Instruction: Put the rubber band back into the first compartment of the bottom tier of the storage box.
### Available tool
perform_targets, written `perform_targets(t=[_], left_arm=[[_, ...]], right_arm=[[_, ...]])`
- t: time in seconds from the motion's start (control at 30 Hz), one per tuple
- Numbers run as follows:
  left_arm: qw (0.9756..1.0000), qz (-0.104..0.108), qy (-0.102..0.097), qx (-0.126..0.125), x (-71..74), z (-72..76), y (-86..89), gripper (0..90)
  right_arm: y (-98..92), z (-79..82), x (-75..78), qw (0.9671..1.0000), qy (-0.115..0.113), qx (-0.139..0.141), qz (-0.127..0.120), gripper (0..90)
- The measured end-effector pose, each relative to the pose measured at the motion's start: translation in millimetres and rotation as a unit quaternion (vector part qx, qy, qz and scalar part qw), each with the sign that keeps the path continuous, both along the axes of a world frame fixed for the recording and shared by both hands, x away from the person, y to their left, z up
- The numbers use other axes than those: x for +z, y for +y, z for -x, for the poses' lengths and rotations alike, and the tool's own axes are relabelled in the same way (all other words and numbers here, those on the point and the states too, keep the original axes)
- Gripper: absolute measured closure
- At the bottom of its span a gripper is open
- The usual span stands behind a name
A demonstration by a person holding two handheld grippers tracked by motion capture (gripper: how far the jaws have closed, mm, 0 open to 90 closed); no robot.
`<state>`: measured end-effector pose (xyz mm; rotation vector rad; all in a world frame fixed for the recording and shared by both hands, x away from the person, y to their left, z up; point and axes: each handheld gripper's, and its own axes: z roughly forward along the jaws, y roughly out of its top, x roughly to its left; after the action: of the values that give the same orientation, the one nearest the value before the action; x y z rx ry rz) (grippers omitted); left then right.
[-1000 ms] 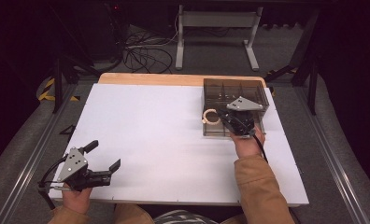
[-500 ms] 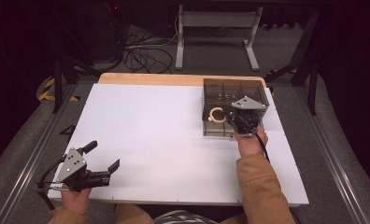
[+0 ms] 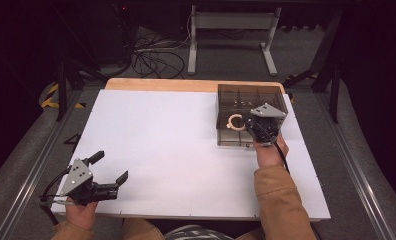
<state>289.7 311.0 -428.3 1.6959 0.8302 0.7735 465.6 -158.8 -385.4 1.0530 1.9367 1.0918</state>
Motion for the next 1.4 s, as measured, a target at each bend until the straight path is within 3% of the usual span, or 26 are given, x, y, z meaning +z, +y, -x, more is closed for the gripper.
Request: perform_targets(t=[0.53, 1.4], left_arm=[[1.0000, 0.001, 0.001, 0.000, -0.2, -0.7, -0.6, 2.2], [1.0000, -0.001, 0.001, -0.001, -0.2, -1.2, -1.2, 2.2]], right_arm=[[5.1, -9.6, -18.5, 0.9997, 0.013, 0.004, 0.019, 86.1], [15.2, -22.8, -46.4, 0.9973, 0.056, 0.014, 0.045, 85.6]])
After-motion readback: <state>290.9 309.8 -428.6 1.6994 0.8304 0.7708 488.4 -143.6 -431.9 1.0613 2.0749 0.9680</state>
